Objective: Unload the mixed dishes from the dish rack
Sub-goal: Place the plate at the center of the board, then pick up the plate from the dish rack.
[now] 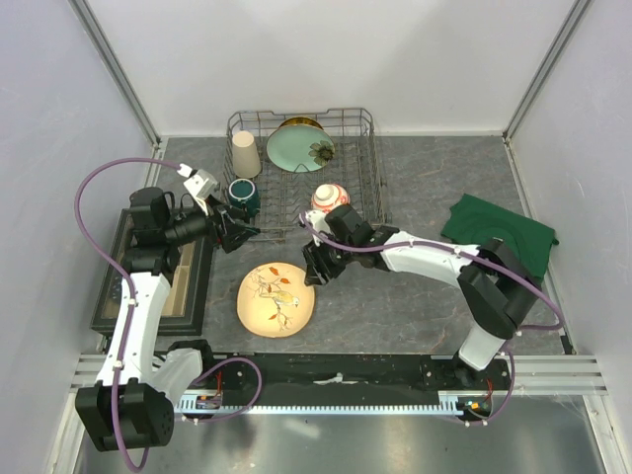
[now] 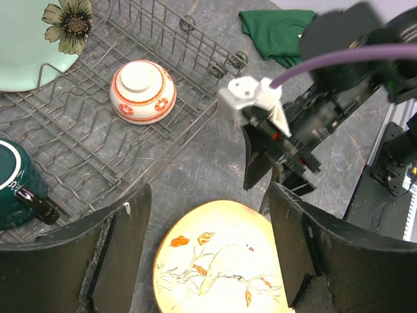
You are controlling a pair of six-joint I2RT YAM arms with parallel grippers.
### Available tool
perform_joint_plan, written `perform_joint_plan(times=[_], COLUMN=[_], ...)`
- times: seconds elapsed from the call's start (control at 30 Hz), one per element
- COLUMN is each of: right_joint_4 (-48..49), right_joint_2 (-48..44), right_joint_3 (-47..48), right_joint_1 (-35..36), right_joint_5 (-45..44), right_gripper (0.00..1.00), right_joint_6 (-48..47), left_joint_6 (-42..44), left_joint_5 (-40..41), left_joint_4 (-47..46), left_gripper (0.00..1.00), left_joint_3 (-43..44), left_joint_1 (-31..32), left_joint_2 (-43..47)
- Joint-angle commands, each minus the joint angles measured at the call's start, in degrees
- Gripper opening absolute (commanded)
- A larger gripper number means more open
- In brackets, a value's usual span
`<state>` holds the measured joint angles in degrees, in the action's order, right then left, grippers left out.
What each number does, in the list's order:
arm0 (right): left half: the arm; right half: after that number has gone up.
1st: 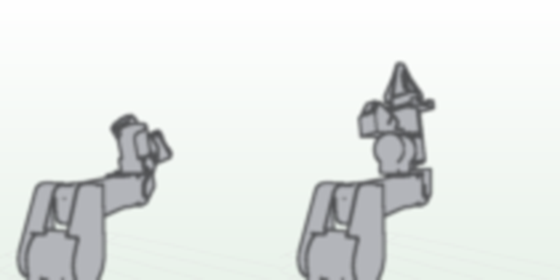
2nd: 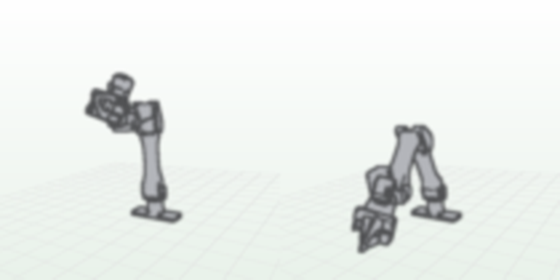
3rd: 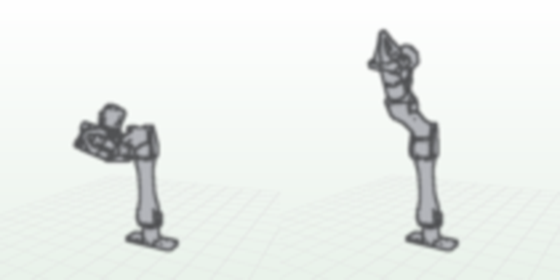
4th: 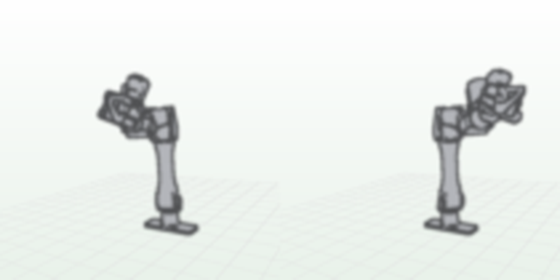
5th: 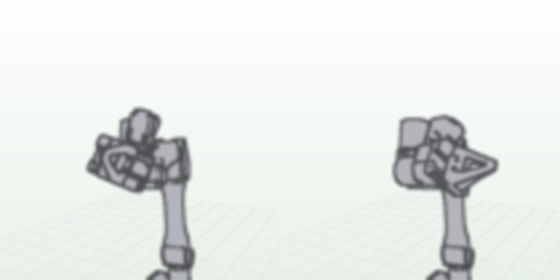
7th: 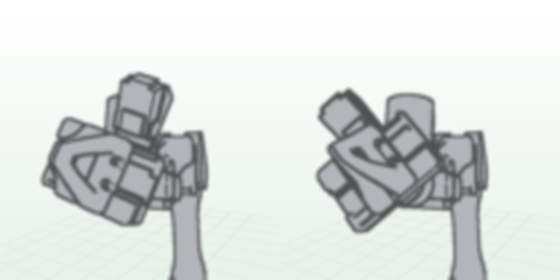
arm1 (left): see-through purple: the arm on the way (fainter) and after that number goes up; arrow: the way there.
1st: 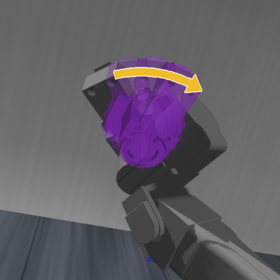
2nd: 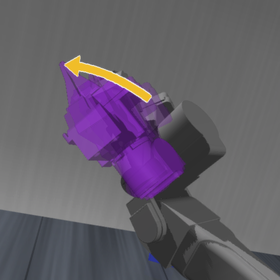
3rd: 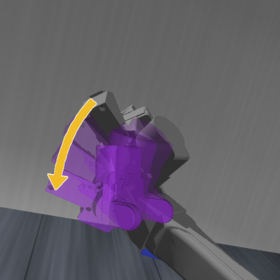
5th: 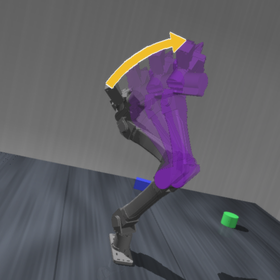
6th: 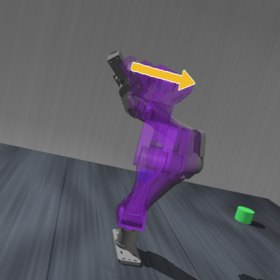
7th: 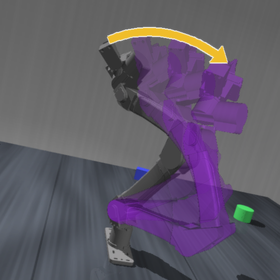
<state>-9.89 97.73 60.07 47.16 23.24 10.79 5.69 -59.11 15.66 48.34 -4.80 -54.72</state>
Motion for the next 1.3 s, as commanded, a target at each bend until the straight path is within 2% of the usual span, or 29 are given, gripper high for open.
perform_joint_plan(times=[0.0, 0.2, 0.33, 0.47, 0.63, 0.77, 1.0, 1.1, 1.27], right_joint_4=[-4.86, -11.37, -12.43, -12.35, -12.35, -12.17, -12.17, -12.61, -13.40], right_joint_2=[-4.21, -4.13, -2.20, 1.84, 7.98, 9.40, 9.41, 8.01, 4.58], right_joint_3=[8.81, 21.64, 28.33, 35.61, 44.93, 47.33, 47.51, 45.75, 39.52], right_joint_1=[0.48, 0.13, -0.92, -3.38, -7.69, -11.12, -13.14, -13.49, -13.67], right_joint_5=[-1.97, -9.17, -17.42, -22.62, -24.82, -25.88, -27.37, -27.73, -27.29], right_gripper=[0.57, 0.59, 0.61, 0.63, 0.65, 0.71, 0.75, 0.80, 0.83], right_joint_6=[-8.05, -18.86, -25.10, -31.95, -34.87, -34.26, -33.55, -33.02, -31.71], left_joint_6=[2.39, 4.94, 7.57, 9.86, 12.32, 16.96, 23.83, 28.39, 38.14], left_joint_5=[-1.53, -1.62, -0.83, -0.04, 2.32, 5.76, 9.28, 9.45, 11.03], left_joint_4=[-2.13, -2.13, -1.86, -0.98, -0.54, -0.81, -4.06, -6.07, -5.91], left_gripper=[0.80, 0.80, 0.80, 0.80, 0.84, 0.87, 0.91, 0.92, 0.92], left_joint_3=[1.76, 2.99, 4.66, 6.59, 8.52, 13.52, 23.28, 26.63, 34.27], left_joint_1=[-0.39, -0.39, -0.30, -0.30, -0.21, 0.66, 2.16, 3.04, 6.11], left_joint_2=[-1.18, -2.50, -4.16, -6.18, -8.99, -13.74, -24.28, -28.42, -37.37])
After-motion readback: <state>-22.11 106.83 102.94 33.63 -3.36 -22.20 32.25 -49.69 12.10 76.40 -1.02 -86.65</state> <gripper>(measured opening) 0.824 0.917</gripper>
